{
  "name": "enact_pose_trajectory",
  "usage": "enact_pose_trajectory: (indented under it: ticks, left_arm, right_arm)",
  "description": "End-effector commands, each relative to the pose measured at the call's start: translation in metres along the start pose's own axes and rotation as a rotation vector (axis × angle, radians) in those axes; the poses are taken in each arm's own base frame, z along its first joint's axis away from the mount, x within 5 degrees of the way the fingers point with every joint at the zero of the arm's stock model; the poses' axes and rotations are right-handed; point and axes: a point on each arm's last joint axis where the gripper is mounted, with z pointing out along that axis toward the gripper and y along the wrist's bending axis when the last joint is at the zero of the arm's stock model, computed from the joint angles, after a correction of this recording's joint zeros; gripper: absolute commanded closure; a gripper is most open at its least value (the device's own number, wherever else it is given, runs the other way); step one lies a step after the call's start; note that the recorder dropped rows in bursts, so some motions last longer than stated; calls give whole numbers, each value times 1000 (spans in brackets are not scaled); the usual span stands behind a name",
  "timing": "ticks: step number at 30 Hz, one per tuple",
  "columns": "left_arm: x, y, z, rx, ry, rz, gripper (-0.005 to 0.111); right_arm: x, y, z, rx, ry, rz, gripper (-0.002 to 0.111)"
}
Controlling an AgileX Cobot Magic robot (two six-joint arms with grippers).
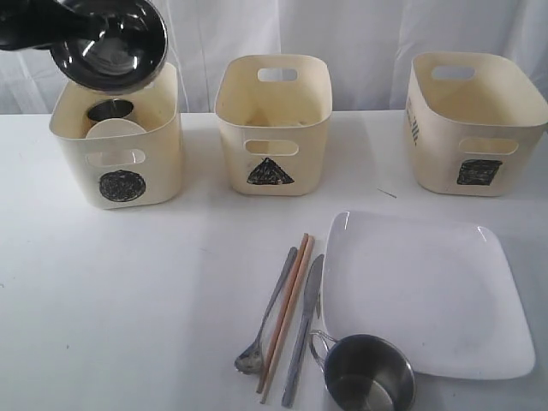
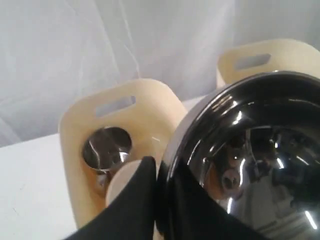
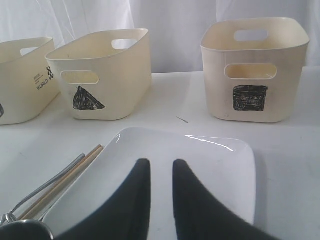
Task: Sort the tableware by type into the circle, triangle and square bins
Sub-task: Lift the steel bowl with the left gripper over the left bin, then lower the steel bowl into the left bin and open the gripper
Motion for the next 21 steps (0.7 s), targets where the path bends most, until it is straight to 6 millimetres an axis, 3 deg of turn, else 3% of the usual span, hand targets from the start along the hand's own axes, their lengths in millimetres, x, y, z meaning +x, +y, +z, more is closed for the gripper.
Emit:
enact_pose_trajectory:
  ticks: [1, 6, 8, 15, 21]
  left_arm:
    - [-16, 23, 34, -59, -43, 32, 107]
    - [0, 51, 97, -112, -3, 27, 107]
    - [10, 52, 112, -107, 36, 56, 107]
    - [46, 53, 147, -87, 134, 132, 107]
    - [57, 51, 152, -64, 202, 121, 107]
  right_arm:
    - [1, 0, 0, 3, -4, -2, 92]
    - [1, 0, 0, 3, -4, -2, 92]
    - [1, 0, 0, 3, -4, -2, 92]
    - [1, 0, 0, 3, -4, -2, 92]
    - [1, 0, 0, 3, -4, -2, 92]
